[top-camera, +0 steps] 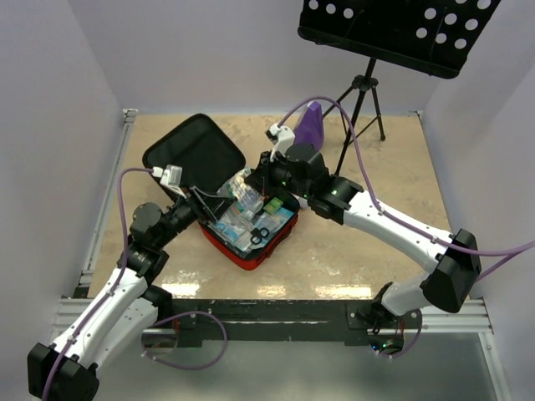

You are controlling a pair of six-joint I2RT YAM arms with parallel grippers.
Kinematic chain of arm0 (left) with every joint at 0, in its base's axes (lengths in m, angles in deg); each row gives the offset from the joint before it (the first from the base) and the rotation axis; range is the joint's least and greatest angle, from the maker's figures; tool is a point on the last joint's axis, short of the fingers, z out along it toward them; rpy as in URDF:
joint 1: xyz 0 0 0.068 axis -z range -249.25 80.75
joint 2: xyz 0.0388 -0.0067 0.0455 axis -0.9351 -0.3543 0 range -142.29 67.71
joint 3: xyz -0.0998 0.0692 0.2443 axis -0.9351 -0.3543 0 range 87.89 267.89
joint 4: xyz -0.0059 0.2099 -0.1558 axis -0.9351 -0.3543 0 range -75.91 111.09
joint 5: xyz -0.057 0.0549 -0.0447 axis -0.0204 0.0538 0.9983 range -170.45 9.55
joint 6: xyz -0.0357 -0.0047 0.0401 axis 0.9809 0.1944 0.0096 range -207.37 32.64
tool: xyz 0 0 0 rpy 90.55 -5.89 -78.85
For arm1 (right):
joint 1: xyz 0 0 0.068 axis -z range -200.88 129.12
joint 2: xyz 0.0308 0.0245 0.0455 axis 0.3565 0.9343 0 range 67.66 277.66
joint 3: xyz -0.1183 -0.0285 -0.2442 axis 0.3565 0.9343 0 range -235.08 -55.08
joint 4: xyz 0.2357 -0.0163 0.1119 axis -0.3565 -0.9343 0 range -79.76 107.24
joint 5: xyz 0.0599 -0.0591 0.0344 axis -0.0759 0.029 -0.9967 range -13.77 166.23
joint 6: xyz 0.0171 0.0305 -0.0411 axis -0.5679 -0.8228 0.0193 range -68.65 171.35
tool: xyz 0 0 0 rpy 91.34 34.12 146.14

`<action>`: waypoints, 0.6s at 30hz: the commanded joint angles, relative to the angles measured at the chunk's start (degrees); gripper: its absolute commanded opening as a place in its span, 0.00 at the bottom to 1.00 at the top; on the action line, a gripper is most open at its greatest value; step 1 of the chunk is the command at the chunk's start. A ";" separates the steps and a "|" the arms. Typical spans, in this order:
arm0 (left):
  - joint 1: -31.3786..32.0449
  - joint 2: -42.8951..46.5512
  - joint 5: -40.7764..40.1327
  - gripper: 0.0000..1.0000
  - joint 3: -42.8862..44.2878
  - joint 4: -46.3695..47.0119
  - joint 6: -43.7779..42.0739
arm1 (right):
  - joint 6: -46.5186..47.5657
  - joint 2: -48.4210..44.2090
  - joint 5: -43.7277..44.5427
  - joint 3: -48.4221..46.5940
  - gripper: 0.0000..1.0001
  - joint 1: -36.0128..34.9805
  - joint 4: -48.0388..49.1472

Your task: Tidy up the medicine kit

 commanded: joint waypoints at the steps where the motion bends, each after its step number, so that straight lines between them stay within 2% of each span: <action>1: 0.46 -0.76 2.98 0.50 -0.86 7.51 1.96 | 0.15 -0.98 -3.18 0.61 0.00 0.24 3.00; 8: 0.63 -1.55 4.03 0.06 -1.13 9.01 1.35 | 0.24 -1.42 -3.45 0.88 0.00 0.24 3.09; 9: 0.63 -1.64 4.12 0.01 -1.22 9.01 1.26 | 0.15 -1.51 -3.36 0.88 0.00 0.24 3.09; 11: 0.63 -1.64 4.12 0.00 -0.87 8.49 1.00 | 0.33 -1.68 -3.27 0.88 0.02 0.24 2.91; 12: 0.63 -1.64 3.95 0.00 -0.78 8.05 1.00 | 0.42 -1.86 -3.36 0.70 0.08 0.24 2.65; 15: 0.63 -1.73 3.69 0.00 0.27 6.73 1.26 | 0.33 -2.82 -1.79 0.97 0.33 0.24 1.60; 18: 0.63 -1.99 2.63 0.00 1.94 4.45 1.26 | -0.11 -5.10 1.30 2.28 0.47 0.24 1.07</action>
